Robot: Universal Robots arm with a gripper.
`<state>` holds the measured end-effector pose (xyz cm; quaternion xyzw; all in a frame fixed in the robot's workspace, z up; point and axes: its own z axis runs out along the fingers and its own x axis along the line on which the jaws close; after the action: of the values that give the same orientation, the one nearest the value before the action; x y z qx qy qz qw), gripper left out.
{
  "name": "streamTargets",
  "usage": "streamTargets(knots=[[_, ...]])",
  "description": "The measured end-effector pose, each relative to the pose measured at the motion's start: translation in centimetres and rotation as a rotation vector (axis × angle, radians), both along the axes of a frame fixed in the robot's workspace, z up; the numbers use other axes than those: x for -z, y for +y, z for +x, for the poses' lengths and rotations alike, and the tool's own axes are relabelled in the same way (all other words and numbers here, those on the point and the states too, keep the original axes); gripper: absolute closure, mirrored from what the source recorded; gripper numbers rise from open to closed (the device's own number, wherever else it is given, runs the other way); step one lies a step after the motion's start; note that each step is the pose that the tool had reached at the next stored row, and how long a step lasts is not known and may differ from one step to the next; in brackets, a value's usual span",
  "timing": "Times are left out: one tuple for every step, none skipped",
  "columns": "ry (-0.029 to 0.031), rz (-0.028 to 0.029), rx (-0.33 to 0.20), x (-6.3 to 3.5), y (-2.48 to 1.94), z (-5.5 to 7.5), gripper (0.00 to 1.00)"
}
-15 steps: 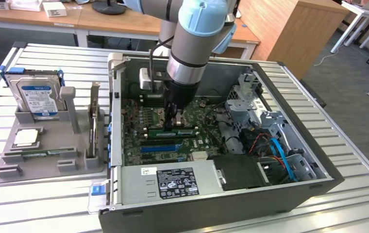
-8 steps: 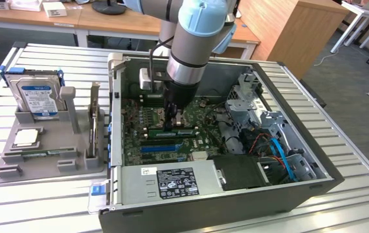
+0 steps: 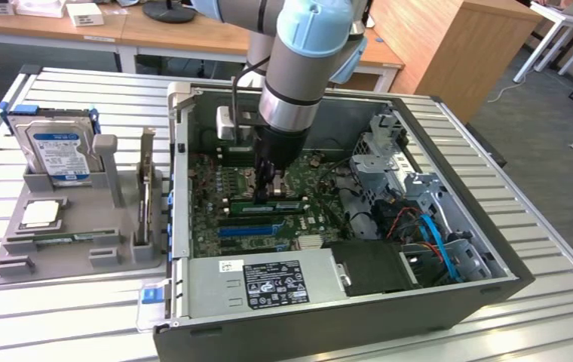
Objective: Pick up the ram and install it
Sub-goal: 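Press down the ram until it locks into place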
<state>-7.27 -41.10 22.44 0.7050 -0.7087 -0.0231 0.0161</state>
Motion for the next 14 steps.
streamTargets(knots=[[0.0, 0.0, 0.0, 0.0, 0.0, 0.0, 0.9], [0.0, 0.0, 0.0, 0.0, 0.0, 0.0, 0.9], [-0.0001, 0.0, 0.0, 0.01, 0.0, 0.0, 0.9], [-0.0001, 0.0001, 0.0, 0.01, 0.0, 0.0, 0.9], [-0.0001, 0.0001, 0.0, 0.01, 0.0, 0.0, 0.9], [0.0, 0.0001, 0.0, 0.03, 0.0, 0.0, 0.9], [0.0, 0.0001, 0.0, 0.06, 0.0, 0.0, 0.9], [0.0, 0.0, 0.0, 0.06, 0.0, 0.0, 0.9], [0.0, -0.0001, 0.0, 0.07, 0.0, 0.0, 0.9], [0.0, -0.0001, 0.0, 0.07, 0.0, 0.0, 0.9], [0.0, 0.0, 0.0, 0.07, 0.0, 0.0, 0.9], [0.0, 0.0, 0.0, 0.07, 0.0, 0.0, 0.9], [0.0, 0.0001, 0.0, 0.08, 0.0, 0.0, 0.9], [-0.0001, 0.0001, 0.0, 0.08, 0.0, 0.0, 0.9]])
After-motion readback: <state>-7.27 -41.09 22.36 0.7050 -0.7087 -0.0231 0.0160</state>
